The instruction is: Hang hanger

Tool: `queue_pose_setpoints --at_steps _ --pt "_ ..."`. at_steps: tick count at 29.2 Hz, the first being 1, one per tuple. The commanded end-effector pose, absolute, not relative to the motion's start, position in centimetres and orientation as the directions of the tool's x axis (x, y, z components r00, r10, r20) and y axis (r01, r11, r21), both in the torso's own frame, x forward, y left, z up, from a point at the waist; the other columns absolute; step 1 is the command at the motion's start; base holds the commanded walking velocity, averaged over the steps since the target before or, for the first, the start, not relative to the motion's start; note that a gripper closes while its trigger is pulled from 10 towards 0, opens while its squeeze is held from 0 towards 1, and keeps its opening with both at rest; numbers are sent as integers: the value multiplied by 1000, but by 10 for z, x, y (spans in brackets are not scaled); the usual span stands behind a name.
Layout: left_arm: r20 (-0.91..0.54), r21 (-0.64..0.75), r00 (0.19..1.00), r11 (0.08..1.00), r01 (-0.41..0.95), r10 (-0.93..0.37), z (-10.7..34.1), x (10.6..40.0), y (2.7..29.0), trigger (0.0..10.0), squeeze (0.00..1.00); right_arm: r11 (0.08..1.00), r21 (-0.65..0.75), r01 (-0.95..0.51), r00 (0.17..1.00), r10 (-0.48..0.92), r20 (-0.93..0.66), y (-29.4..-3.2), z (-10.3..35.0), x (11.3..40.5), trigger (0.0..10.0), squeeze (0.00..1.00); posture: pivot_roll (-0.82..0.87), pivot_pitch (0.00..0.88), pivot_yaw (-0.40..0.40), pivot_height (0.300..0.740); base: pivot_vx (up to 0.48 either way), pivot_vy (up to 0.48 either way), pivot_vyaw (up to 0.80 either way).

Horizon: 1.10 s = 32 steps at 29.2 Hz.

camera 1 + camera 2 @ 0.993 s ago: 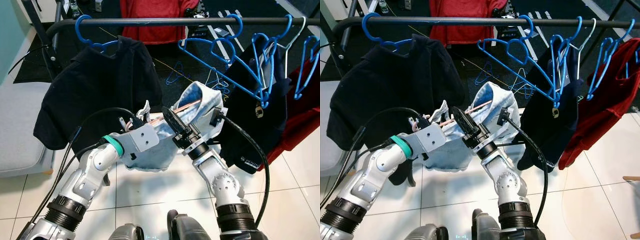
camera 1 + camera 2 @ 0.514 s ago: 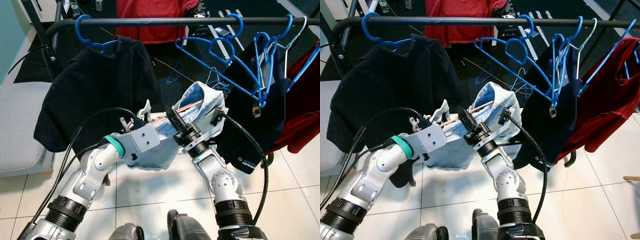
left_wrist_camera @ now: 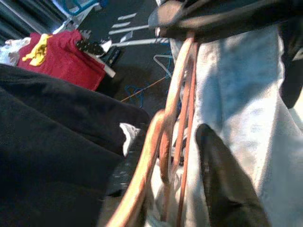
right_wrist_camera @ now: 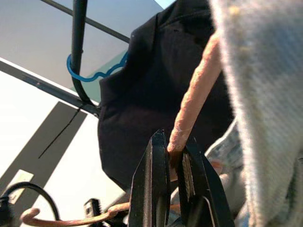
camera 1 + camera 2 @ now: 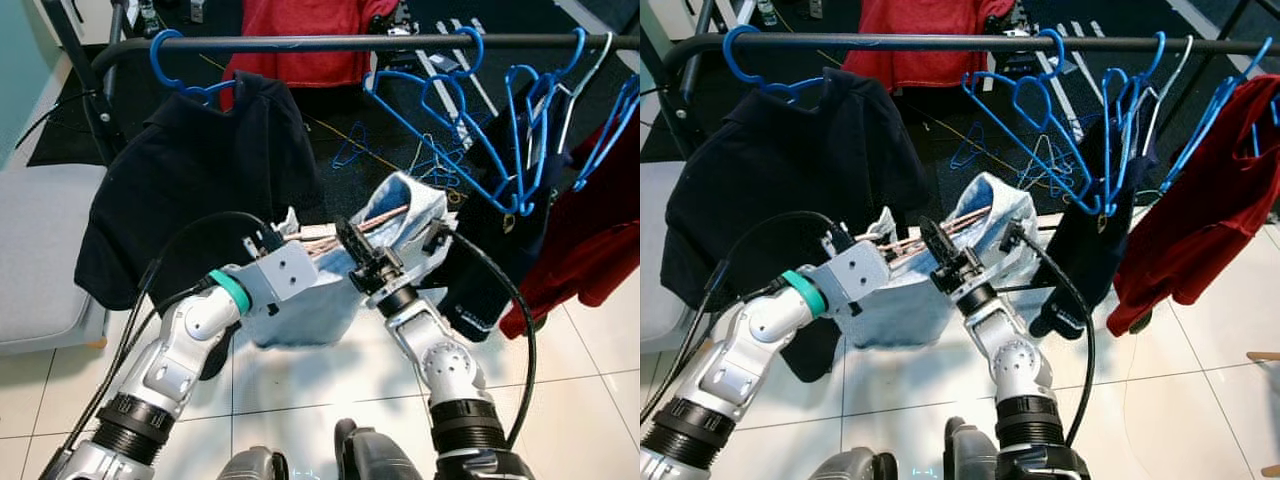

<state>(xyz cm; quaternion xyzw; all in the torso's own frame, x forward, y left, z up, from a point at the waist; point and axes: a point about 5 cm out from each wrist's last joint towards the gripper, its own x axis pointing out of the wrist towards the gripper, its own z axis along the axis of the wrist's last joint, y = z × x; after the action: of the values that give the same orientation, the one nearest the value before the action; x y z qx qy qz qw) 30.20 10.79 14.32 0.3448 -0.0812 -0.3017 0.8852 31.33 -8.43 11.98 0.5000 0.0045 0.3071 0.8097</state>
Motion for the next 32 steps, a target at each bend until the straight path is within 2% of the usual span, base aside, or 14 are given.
queue_pose_setpoints --at_steps 1,3,4,9,11,12,13,17,18,22,30,32 --pt "-50 670 786 563 484 -616 144 297 107 10000 1000 304 819 -487 817 490 304 -82 120 315 0 0 -42 99 65 740 0 0 0" --pt "-47 673 786 562 481 -617 145 296 107 10000 1000 304 819 -486 818 489 304 -82 120 315 0 0 -42 99 65 740 0 0 0" --pt "-61 679 767 537 501 -639 144 293 107 10000 0 308 820 -483 821 484 302 -83 120 315 0 0 -43 98 66 740 0 0 0" --pt "-92 665 724 498 556 -684 143 286 110 10000 0 316 821 -476 830 471 300 -87 120 317 0 0 -43 98 66 740 0 0 0" --pt "-145 593 667 475 650 -731 143 278 122 10000 0 321 823 -469 840 449 304 -95 122 320 0 0 -43 98 66 740 0 0 0" --pt "-145 593 667 475 650 -731 143 278 122 10000 0 321 823 -469 840 449 304 -95 122 320 0 0 -43 98 66 740 0 0 0" --pt "-183 527 622 458 715 -761 142 273 132 10000 0 320 822 -471 842 440 312 -100 124 321 0 0 -43 98 66 740 0 0 0" --pt "-191 513 613 454 729 -767 141 271 135 10000 0 320 821 -472 842 439 313 -101 124 320 0 0 -43 98 66 740 0 0 0" --pt "-216 503 605 444 742 -766 137 268 145 10000 0 327 819 -472 844 437 312 -106 122 318 0 0 -40 105 61 740 0 0 0" --pt "-221 510 641 473 718 -735 134 273 154 10000 0 333 814 -475 841 445 308 -108 119 315 0 0 -43 107 61 740 0 0 0" --pt "-247 527 689 502 686 -681 125 283 164 10000 0 270 794 -545 790 481 379 -106 132 307 0 0 -49 109 58 740 0 0 0" --pt "-247 551 742 540 637 -623 125 291 175 10000 0 244 763 -598 734 548 401 -104 138 297 0 0 -55 110 56 740 0 0 0"
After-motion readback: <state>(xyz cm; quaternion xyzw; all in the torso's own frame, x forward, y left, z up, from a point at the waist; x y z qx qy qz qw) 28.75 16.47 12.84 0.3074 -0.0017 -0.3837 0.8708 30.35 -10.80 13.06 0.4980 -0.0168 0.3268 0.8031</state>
